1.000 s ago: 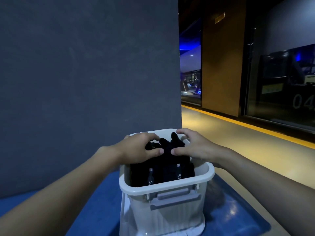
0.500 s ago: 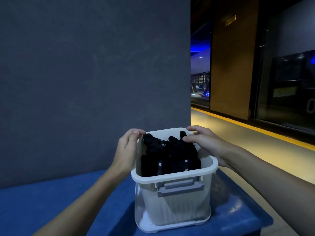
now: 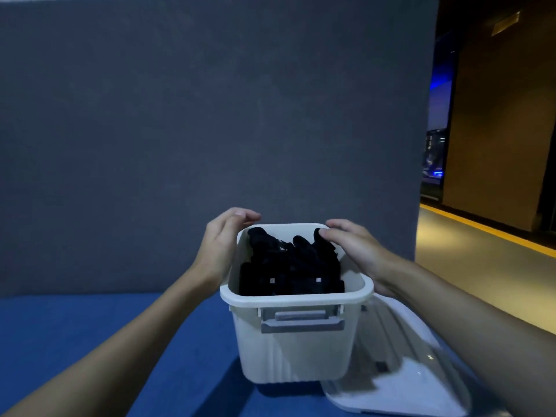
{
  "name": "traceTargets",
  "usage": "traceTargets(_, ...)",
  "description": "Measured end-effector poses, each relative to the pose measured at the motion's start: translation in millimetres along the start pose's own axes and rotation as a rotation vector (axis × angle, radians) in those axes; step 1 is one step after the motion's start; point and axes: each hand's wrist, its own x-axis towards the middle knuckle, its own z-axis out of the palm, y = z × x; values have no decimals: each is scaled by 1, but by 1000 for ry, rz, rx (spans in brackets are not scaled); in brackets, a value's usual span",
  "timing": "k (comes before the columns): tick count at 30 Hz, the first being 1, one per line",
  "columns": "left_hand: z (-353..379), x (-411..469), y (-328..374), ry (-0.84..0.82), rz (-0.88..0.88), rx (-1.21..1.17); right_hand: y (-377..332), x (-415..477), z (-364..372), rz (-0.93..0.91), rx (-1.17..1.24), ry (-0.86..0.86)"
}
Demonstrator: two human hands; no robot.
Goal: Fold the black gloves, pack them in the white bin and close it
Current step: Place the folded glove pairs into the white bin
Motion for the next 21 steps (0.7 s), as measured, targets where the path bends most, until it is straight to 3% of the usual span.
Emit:
traceTargets(11, -92, -14, -20, 19, 16, 171, 11, 13, 100, 46, 1, -129)
traceTargets(16, -112, -15, -37, -117, 11, 339, 15, 20, 116, 32, -29, -145)
traceTargets(21, -108, -17, -14, -284, 50, 676, 14, 4, 107, 18, 12, -67)
